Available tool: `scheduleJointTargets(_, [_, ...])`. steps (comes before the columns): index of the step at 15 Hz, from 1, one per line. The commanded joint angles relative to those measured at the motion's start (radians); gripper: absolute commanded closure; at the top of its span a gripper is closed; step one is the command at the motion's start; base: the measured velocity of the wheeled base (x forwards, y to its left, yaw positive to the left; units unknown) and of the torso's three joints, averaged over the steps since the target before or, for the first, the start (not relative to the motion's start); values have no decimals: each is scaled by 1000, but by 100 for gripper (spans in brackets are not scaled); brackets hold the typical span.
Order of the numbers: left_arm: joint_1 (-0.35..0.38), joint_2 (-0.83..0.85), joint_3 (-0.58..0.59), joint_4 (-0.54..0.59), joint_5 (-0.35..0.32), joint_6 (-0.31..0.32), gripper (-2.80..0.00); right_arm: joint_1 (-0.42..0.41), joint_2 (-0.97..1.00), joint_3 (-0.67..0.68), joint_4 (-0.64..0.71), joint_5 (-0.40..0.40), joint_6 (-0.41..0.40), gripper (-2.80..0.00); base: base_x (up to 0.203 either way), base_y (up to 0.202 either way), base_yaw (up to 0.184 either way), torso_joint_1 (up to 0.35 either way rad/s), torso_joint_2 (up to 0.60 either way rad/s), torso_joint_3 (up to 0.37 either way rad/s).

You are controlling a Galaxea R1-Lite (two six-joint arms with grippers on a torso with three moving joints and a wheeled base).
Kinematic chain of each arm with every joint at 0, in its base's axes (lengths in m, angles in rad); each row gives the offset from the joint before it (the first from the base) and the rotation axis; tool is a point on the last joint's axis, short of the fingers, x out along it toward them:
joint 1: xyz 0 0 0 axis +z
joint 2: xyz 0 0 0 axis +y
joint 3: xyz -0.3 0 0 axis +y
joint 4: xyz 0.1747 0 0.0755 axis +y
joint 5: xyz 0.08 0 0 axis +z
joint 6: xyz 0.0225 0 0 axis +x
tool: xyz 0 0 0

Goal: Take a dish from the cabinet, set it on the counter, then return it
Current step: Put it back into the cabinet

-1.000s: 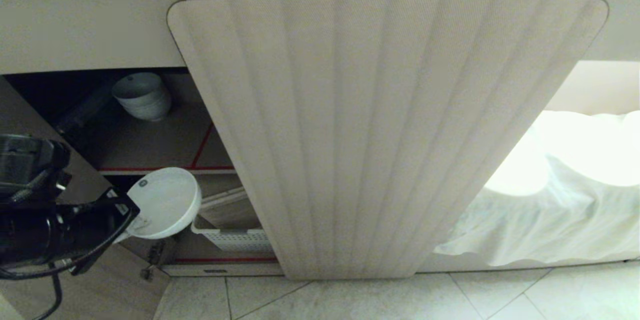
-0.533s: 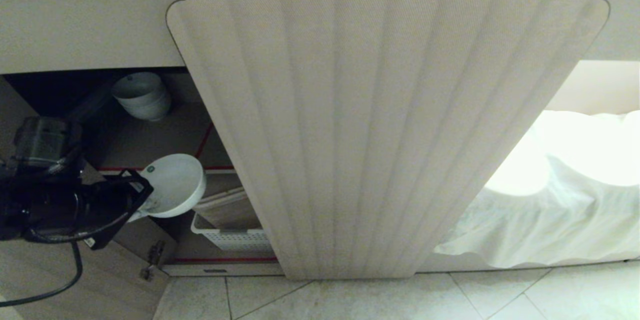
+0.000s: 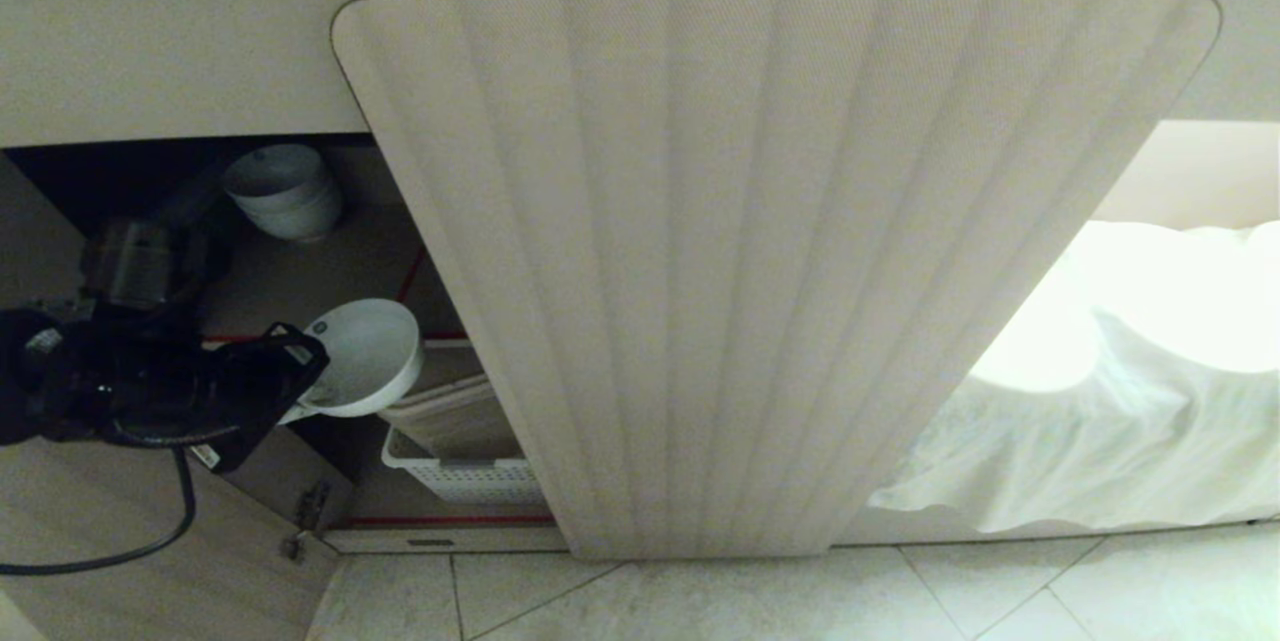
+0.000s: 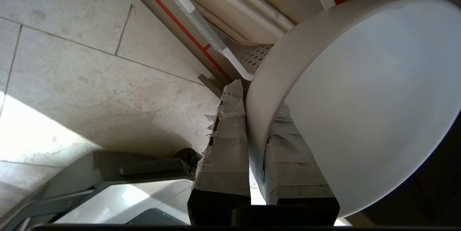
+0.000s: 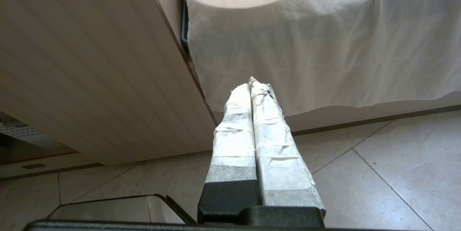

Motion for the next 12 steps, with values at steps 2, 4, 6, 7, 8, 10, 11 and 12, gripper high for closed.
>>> scheduleJointTargets(2, [0,35,-31,3,2,-10,0,1,0,0,0,-1,1,0,0,0,0,0,0,0])
scheduleJointTargets(4, [0,48,-64,33,2,-30,0,1,0,0,0,0,1,0,0,0,0,0,0,0])
scheduleJointTargets(6, [-1,58,-109,92,0,-42,0,1,0,0,0,-1,1,0,0,0,0,0,0,0])
scheduleJointTargets(7, [-1,69,-130,106,-1,-45,0,1,0,0,0,1,2,0,0,0,0,0,0,0])
scheduleJointTargets(8, [0,79,-149,119,-1,-45,0,1,0,0,0,1,1,0,0,0,0,0,0,0])
scheduleJointTargets(10, [0,94,-188,150,-2,-46,0,1,0,0,0,0,3,0,0,0,0,0,0,0])
scheduleJointTargets(11, [0,97,-205,165,-5,-48,0,1,0,0,0,0,2,0,0,0,0,0,0,0])
scheduleJointTargets(12, [0,106,-213,168,-7,-51,0,1,0,0,0,0,3,0,0,0,0,0,0,0])
